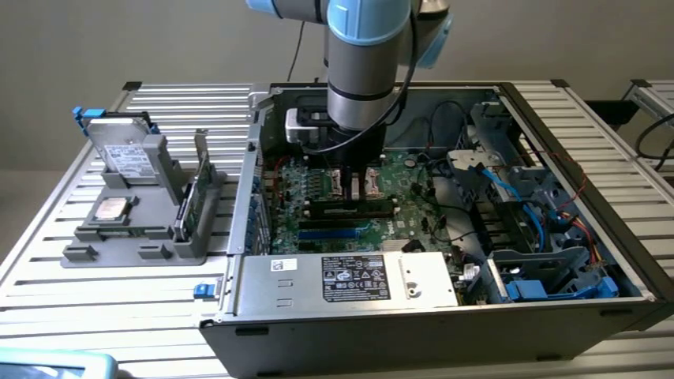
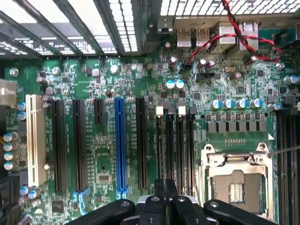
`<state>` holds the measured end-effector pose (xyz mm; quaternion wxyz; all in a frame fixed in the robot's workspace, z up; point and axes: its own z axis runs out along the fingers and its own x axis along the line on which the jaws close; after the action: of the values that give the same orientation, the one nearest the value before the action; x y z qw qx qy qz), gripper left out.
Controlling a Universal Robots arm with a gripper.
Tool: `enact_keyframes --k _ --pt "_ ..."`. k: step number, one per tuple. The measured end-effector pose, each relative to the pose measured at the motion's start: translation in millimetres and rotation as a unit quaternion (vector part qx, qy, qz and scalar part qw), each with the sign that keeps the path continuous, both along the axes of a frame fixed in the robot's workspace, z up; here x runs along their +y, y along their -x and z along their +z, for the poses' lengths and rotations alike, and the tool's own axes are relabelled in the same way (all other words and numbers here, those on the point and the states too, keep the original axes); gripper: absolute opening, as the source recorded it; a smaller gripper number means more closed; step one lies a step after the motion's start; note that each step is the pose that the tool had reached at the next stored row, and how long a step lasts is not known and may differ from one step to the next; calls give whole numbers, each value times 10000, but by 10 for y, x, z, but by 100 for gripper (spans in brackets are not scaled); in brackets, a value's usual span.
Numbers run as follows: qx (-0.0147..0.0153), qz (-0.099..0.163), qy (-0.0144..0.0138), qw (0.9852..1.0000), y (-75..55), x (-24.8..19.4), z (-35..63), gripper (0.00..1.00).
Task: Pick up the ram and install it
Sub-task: 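Insert the ram into the slot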
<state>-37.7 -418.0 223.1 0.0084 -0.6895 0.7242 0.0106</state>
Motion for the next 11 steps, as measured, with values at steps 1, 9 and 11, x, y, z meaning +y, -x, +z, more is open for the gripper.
enact_keyframes --k 1,9,11 --pt "-2 1 1 10000 -1 0 0 14" --pt "-2 -2 22 10000 -23 1 197 27" --pt "-2 -2 23 10000 -40 3 266 27"
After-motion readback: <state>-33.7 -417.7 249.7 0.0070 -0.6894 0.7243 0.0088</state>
